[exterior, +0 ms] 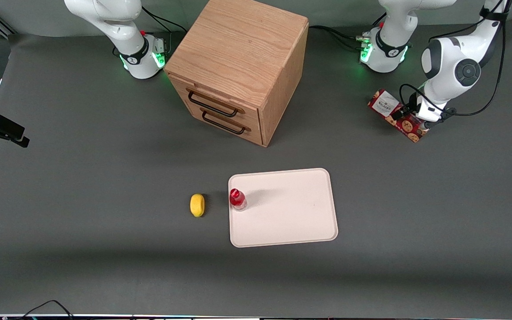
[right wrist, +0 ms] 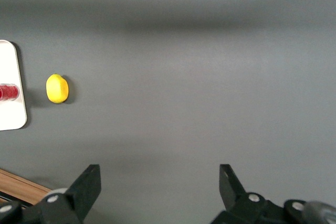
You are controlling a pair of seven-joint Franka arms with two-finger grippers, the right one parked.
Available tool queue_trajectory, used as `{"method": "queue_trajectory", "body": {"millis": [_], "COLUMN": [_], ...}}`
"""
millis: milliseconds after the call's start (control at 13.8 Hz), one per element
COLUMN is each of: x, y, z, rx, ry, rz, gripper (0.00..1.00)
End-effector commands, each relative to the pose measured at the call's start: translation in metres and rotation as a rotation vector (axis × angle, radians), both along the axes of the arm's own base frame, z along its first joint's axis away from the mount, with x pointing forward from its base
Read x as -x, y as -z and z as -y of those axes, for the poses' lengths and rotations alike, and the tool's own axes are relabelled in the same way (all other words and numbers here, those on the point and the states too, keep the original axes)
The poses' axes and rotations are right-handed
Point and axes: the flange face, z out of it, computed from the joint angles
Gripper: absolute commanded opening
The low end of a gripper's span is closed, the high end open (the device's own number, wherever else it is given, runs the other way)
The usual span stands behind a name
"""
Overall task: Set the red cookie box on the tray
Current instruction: 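Close the left gripper on the cookie box's end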
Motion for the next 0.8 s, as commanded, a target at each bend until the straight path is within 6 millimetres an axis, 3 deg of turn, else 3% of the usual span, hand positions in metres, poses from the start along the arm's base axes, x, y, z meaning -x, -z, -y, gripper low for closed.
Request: {"method": "queue_trajectory", "body": {"millis": [0,217,289,723], "x": [0.0255,0.0249,0.0249,0.0164], "y": [0.0093,0.0090,0.0090,0.0037], "z": [0.0064,0.0077,0.0081,0.0096], "rx": [0.005,0.005,0.005,0.006], "ry": [-0.011,-0.007,-0.005,0.001], "rz": [-0.003,-0.003,-0.003,0.003], "gripper": [0.85,0.09,0.00,0.00]}}
